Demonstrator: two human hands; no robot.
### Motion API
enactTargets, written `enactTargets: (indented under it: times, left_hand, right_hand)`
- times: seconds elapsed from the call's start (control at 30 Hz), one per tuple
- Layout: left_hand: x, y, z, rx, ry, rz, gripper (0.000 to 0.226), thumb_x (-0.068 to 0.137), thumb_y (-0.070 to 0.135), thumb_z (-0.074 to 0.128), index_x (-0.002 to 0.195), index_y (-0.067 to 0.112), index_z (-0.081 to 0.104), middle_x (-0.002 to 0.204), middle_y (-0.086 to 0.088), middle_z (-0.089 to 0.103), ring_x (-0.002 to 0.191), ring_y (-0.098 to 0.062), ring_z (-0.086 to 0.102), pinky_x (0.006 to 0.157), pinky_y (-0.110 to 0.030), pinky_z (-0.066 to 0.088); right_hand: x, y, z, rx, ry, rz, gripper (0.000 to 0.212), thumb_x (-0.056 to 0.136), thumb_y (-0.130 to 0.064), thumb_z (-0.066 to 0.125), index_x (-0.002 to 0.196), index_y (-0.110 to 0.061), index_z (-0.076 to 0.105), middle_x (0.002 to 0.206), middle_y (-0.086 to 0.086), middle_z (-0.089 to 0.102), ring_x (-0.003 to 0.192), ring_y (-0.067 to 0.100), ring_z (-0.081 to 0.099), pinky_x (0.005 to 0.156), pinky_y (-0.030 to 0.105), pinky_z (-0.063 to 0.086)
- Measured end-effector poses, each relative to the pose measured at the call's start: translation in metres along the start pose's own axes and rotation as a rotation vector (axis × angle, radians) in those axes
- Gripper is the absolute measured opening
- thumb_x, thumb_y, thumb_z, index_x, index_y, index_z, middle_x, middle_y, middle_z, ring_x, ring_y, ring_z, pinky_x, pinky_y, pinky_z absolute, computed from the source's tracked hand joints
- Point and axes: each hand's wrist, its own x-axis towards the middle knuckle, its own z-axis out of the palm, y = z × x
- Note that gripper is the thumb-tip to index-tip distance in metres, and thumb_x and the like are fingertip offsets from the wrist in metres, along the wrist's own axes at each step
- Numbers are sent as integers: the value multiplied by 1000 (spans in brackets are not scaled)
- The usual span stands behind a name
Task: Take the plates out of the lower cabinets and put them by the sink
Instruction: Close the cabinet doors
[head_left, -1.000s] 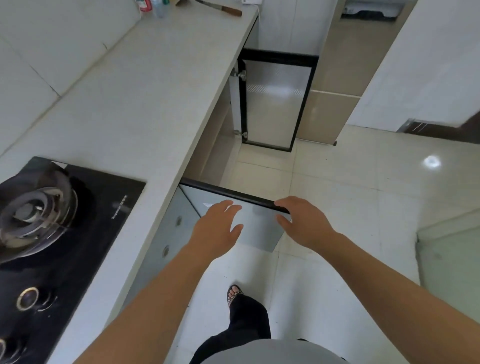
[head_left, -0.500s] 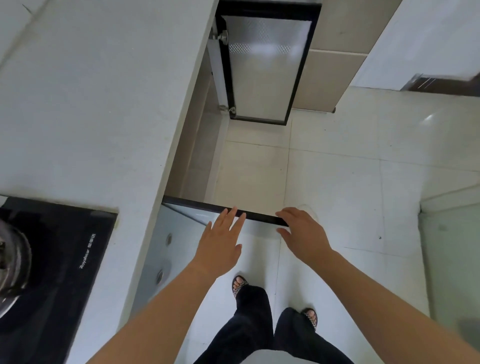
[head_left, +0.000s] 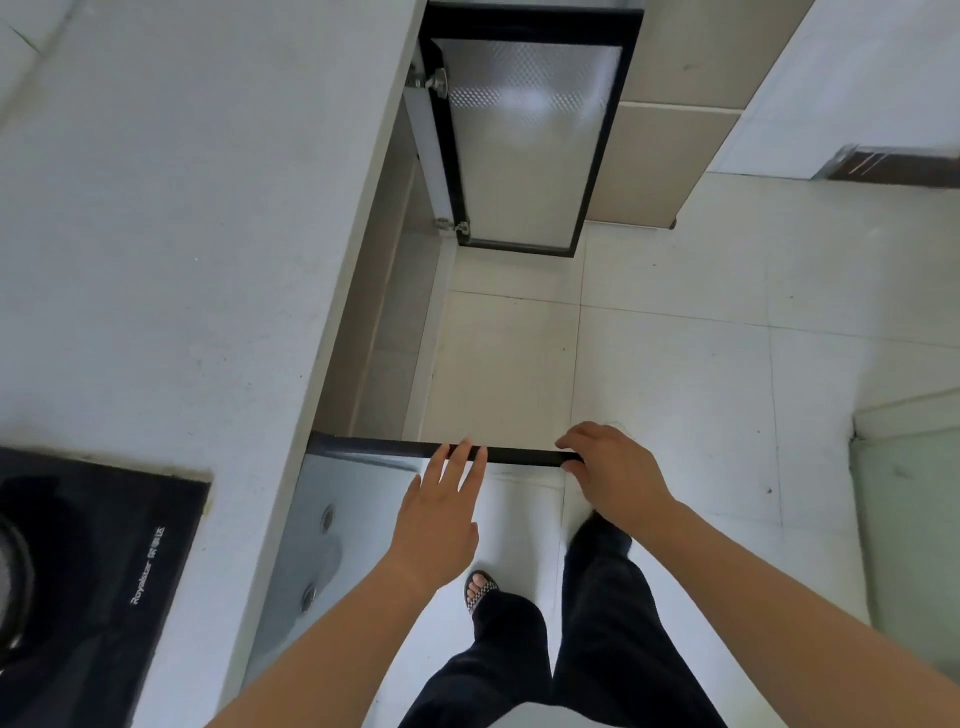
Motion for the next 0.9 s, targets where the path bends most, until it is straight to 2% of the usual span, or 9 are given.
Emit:
enactTargets:
  times: [0.2,0.4,0.6,0.7,0.8,0.83,0.9]
  left_hand:
    - [32,12,-28,-45,3,-141,77,94,34,45,148,21,-8,158,0,-9,146,-24,-5,112,-35,27]
    - [72,28,-62,-119,-58,-333,73,96,32,42,148,17,-7,158,-4,-10,145,-26,-6,111,-37,30]
    - [91,20,-75,-251,-10,-455,70,96,30,41,148,24,-7,158,2,-12,146,-20,-5,111,-37,30]
    - [95,20,-77,-278,0,-504,71,96,34,40,148,23,-8,157,0,-15,145,-24,-7,112,-41,30]
    - [99,23,-75,-237,10,-521,75,95,38,41,147,22,-12,157,-2,-18,145,-27,-10,111,-41,32]
    - [101,23,-74,-239,19,-532,76,95,38,41,147,22,-12,156,-2,-19,145,-27,-11,111,-40,33]
    - [106,22,-73,-258,40,-556,77,94,36,42,147,22,-13,156,-2,-20,144,-27,-12,109,-39,36]
  right_hand:
    - [59,18,-31,-15,-27,-116,30,95,-24,48,123,-21,56,125,-9,55,112,15,51,84,28,47]
    - [124,28,-65,-131,-99,-339,26,95,-28,45,115,-19,59,113,-6,58,100,16,52,75,29,47]
    - [175,21,-83,-242,-115,-496,27,96,-24,42,115,-14,59,117,-1,56,105,19,49,75,31,46]
    - [180,19,-88,-316,-61,-606,24,90,-20,56,112,-11,62,115,3,59,101,23,56,69,34,53]
    - [170,22,-88,-419,-106,-687,46,63,-24,84,104,-9,68,107,4,67,90,20,67,60,29,58]
    - [168,24,-87,-432,-108,-676,54,56,-27,88,103,-9,69,107,4,68,91,19,68,62,28,58]
    - [169,26,-86,-439,-130,-640,61,61,-30,85,114,-6,64,119,7,65,104,21,65,77,29,56]
